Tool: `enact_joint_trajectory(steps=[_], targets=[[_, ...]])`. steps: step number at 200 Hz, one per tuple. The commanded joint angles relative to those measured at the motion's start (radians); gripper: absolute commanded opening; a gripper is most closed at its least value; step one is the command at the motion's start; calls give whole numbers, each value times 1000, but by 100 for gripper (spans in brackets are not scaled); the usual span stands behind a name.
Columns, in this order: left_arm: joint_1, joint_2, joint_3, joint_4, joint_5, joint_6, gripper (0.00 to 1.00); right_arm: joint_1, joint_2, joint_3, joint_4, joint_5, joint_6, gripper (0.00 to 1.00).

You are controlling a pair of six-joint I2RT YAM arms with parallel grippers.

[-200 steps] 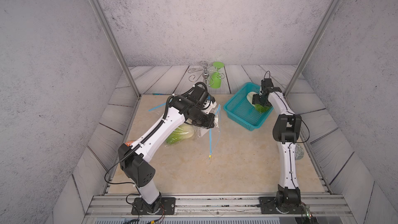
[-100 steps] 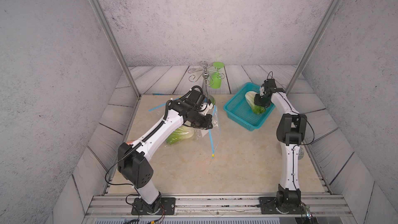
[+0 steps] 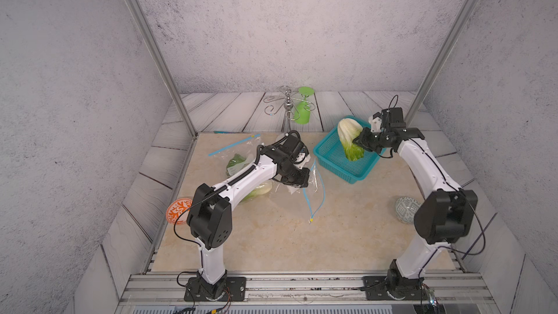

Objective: Put the chinese cabbages into a zipper bag and zip it
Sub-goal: Place the Chinese cabbage in the zipper food storage bag.

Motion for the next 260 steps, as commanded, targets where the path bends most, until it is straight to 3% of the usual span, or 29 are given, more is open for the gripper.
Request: enact_joint_trajectory(steps=[1,54,97,118,147,195,260], targets=[[2,28,50,-19,-5,22,0,25,-164,-106,-146,-73,14,16],[-18,37,29,29,-9,-15,0,112,-411,-275,-419,-301,-24,14],[-37,23,40,42,-13,-28,0,304,-418,-292,-473,-286,10,14],[-37,-22,26,51,-5,-35,0,307,-402,-370,-465,-273,-24,13],[-41,-92,30,30,24,-25,0,307,-369,-422,-476,-159,-66,12],[-105,-120,59,-49,30,30,0,316,-348,-410,-459,-37,-40,10],[-230,-49,120,-118,-15,86,0,339,-278,-270,-505,-156,-57,9]])
